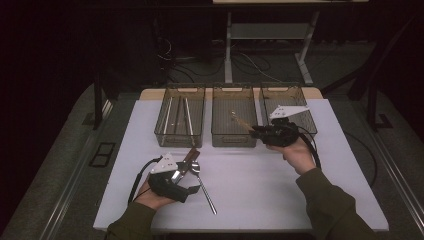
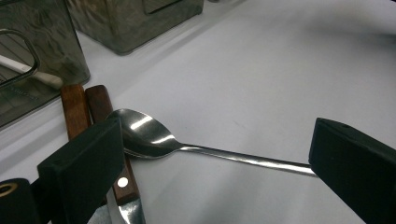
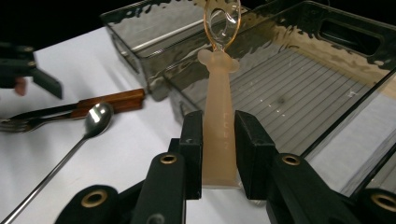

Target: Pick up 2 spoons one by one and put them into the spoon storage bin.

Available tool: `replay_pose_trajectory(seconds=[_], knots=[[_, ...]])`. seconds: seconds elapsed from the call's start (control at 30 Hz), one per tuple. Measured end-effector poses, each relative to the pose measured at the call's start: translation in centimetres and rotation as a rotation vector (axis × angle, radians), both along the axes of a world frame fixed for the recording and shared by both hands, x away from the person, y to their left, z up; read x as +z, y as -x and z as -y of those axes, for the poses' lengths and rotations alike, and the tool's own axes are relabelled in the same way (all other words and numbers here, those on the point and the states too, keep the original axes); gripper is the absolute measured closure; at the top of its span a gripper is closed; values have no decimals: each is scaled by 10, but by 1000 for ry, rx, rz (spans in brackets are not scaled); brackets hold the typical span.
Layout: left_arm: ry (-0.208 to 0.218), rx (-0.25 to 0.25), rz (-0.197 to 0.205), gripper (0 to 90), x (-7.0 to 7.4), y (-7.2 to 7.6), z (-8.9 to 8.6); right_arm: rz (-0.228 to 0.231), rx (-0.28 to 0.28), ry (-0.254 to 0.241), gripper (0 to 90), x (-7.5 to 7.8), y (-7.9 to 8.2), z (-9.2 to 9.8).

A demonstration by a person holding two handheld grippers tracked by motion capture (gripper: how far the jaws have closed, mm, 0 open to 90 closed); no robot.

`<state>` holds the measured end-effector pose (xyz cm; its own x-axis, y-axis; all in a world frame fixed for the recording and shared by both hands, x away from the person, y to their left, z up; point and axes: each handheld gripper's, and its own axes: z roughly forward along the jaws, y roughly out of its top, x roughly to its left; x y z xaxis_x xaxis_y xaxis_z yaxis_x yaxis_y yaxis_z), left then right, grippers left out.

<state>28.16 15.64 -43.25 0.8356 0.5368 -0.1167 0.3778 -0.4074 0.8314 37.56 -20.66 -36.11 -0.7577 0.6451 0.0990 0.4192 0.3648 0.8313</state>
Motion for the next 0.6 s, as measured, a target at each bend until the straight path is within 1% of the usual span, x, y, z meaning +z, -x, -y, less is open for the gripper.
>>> replay_pose_trajectory(seconds=[0.17,0.37,0.43,0.5,0.6], knots=[[3,0,0,20,0,0,0,-12,-20,11,736,2,-17,-7],[2,-4,-1,20,0,0,0,-51,-40,36,735,-3,-39,-13],[3,-6,-1,20,0,0,0,-62,-49,56,734,-6,-45,-15],[3,-6,0,20,0,0,0,-76,-55,67,733,-9,-50,-17],[2,-7,1,20,0,0,1,-100,-52,93,733,-13,-56,-22]])
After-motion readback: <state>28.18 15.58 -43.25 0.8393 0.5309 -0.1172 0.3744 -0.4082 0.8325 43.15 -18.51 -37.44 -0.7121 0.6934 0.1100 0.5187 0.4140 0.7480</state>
